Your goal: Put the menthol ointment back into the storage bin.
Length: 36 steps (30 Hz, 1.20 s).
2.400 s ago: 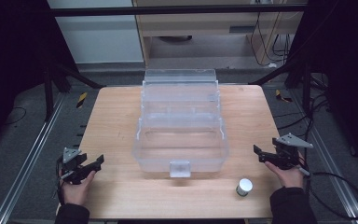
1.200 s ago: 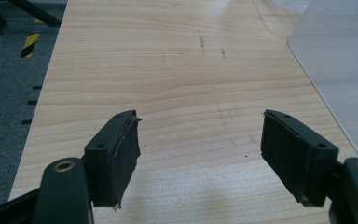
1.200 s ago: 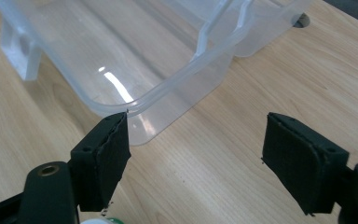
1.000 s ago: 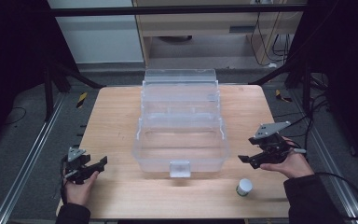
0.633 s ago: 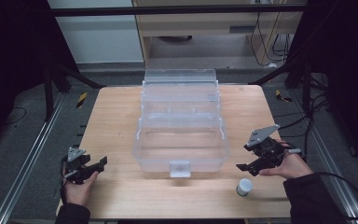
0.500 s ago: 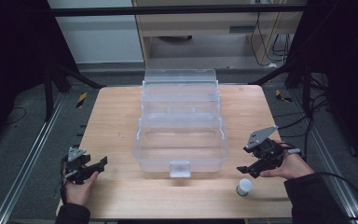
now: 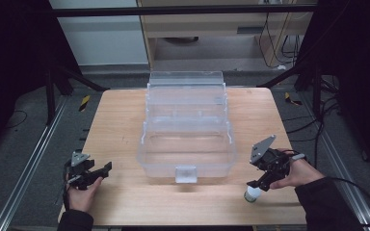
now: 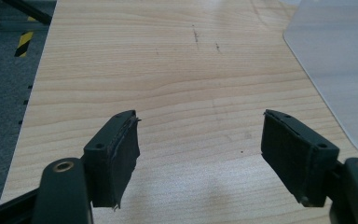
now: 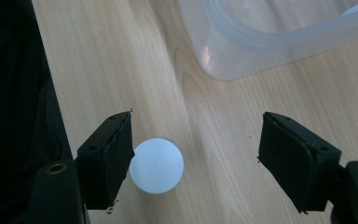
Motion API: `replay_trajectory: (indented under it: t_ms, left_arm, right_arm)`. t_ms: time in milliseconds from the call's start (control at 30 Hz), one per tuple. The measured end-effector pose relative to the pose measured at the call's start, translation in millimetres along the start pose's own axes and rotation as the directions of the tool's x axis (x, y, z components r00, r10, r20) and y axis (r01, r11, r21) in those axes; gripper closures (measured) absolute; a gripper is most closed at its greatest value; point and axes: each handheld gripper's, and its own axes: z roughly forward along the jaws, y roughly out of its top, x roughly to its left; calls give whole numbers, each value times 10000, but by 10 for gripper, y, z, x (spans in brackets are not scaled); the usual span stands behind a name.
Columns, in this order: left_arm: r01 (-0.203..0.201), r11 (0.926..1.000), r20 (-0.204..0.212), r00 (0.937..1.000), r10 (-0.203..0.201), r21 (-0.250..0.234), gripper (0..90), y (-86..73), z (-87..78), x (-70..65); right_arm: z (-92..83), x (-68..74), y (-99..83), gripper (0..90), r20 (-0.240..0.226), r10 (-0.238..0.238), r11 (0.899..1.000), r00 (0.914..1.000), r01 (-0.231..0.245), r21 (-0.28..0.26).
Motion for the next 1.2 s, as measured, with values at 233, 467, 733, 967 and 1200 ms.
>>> replay_trajectory:
  t_ms: [233, 467, 733, 967, 1200]
  left_arm:
    - [-11, 10000, 24, 10000, 11, 31, 270, -1, 3, 1]
    - [-16, 10000, 20, 10000, 15, 16, 270, 1, -4, 0]
    - [-16, 10000, 34, 10000, 16, 11, 270, 2, -6, 2]
    - [-27, 10000, 41, 10000, 27, 24, 270, 3, -7, 1]
    - [-29, 10000, 50, 10000, 29, 29, 270, 4, -5, -1]
  right_arm:
    - [28, 44, 7, 278, -193, -283, 9976, 9994, 295, 631]
    - [65, 73, 10, 308, -345, -735, 9913, 9967, 768, 1072]
    - [128, 104, -18, 332, -495, -830, 9860, 9953, 892, 1411]
    - [201, 133, -39, 365, -620, -1174, 9762, 9911, 1267, 1763]
    - [278, 143, -54, 382, -685, -1328, 9687, 9888, 1441, 2020]
